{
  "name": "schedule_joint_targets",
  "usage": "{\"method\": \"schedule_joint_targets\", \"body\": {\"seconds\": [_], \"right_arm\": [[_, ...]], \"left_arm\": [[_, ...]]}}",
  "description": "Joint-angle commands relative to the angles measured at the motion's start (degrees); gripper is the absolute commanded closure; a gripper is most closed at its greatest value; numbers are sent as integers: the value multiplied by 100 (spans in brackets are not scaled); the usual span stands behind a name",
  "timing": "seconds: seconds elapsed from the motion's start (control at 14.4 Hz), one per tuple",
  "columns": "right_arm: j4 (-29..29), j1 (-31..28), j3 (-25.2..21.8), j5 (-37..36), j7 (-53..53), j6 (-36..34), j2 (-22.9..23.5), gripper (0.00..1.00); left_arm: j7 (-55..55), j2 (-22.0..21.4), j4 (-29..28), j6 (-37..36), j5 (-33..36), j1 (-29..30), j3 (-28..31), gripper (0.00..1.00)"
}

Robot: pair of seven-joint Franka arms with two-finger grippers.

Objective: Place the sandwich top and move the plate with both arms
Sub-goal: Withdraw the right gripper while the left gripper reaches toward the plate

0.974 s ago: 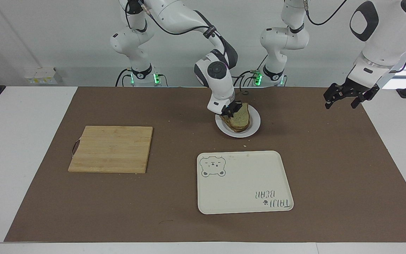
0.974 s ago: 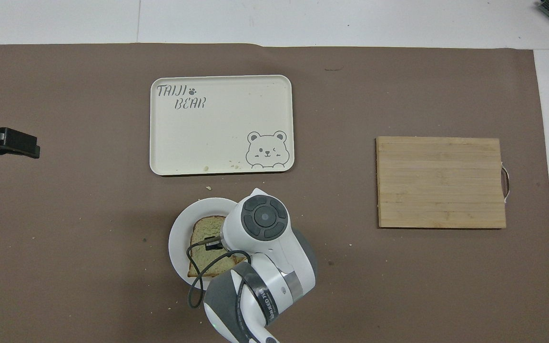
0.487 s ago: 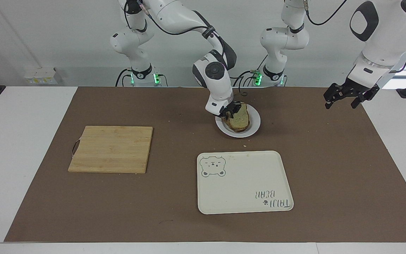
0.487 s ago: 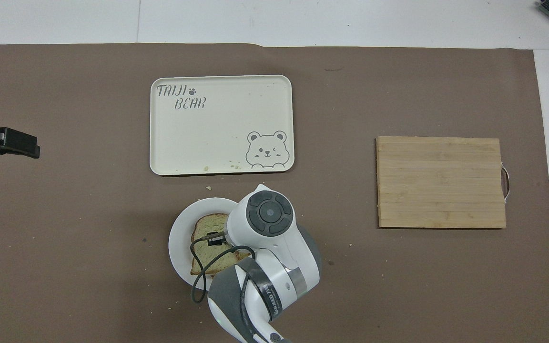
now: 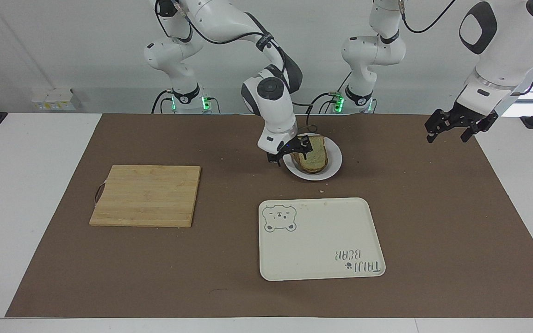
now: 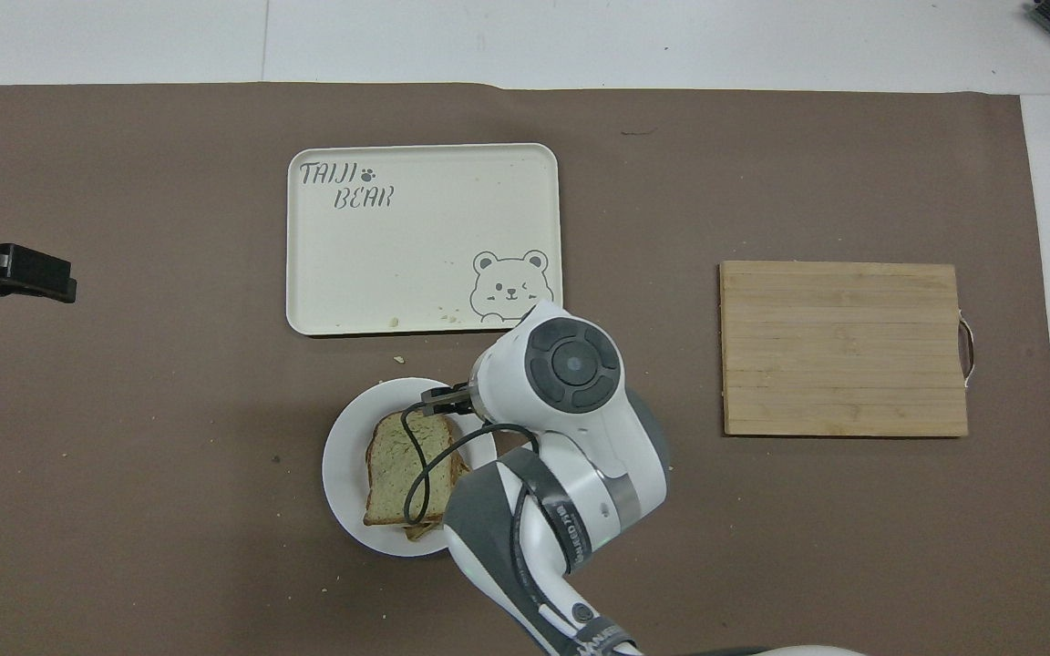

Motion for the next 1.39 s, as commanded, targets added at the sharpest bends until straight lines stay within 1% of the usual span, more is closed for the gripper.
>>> {"method": "schedule_joint_targets", "body": {"seconds": [0.0, 0.14, 0.28, 0.35, 0.49, 0.63, 0.77, 0.9, 0.97, 1.11, 1.25, 1.32], "right_arm": [[-73, -555, 37, -555, -22, -421, -561, 0], [-73, -951, 46, -943, -31, -632, -834, 0], [-65, -1364, 46, -1085, -40, -878, -1080, 0], [-65, -1531, 46, -1093, -57, -983, -1185, 0], [58, -1857, 46, -1085, -215, -1368, -1388, 0], [199, -2103, 37, -1085, -399, -1896, -1598, 0], [234, -2419, 28, -1094, -531, -2266, -1870, 0], [269, -2683, 11, -1111, -803, -2565, -2117, 0], [339, -2832, 10, -1111, -979, -2758, -2162, 0], [593, -3096, 2, -1111, -1287, -3153, -2171, 0], [866, -3343, 2, -1190, -1376, -3339, -2171, 0], [1024, -3422, 10, -1390, -1385, -3392, -2171, 0]], "left_arm": [[74, 35, 83, -98, -41, 37, -5, 0], [48, -52, 83, -151, -102, -50, -109, 0], [38, -220, -118, -230, -452, -77, -136, 0], [30, -403, -397, -187, -680, -86, -137, 0], [47, -597, -934, 6, -980, -191, -137, 0], [73, -860, -1714, 627, -1331, -191, -137, 0], [91, -1116, -2489, 1200, -1587, -243, -154, 0], [161, -1160, -2921, 1456, -1824, -349, -154, 0], [327, -1161, -3097, 1492, -1938, -349, -154, 0], [758, -1221, -3475, 1624, -2211, -341, -137, 0], [1013, -1248, -3782, 1764, -2334, -349, -145, 0], [1206, -1266, -4132, 2095, -2500, -358, -154, 0]]}}
